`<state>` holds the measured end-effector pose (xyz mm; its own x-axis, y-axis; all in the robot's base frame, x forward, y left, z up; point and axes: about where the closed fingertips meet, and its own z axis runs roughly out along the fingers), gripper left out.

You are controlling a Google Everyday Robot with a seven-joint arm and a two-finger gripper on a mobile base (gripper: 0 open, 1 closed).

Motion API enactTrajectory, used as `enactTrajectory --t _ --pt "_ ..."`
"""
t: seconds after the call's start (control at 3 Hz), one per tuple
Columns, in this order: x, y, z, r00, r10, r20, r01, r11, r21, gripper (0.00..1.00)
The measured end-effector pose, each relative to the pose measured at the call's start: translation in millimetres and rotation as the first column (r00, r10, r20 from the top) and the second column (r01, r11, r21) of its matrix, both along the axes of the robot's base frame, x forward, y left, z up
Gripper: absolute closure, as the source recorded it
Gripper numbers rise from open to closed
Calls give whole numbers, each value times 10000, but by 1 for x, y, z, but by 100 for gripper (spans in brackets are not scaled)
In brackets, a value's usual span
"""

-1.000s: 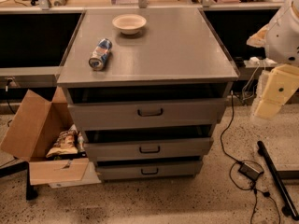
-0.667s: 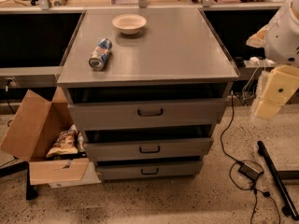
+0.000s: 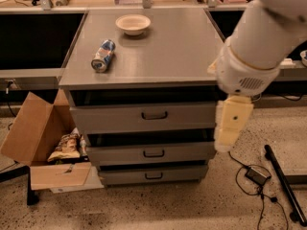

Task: Open middle drawer

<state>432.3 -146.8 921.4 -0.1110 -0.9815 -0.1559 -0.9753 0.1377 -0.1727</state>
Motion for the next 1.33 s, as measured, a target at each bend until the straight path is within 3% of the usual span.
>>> enactTrajectory --t 0.33,0.67,1.0,1.33 --pt "-10 19 -66 9970 484 -600 -476 9988 134 0" --pt "-18 34 -142 9925 225 -1198 -122 9962 859 0" --pt "-18 34 -142 9925 227 -1200 -124 9962 858 0" --pt "-14 11 -189 9917 156 -1277 -52 9967 813 0"
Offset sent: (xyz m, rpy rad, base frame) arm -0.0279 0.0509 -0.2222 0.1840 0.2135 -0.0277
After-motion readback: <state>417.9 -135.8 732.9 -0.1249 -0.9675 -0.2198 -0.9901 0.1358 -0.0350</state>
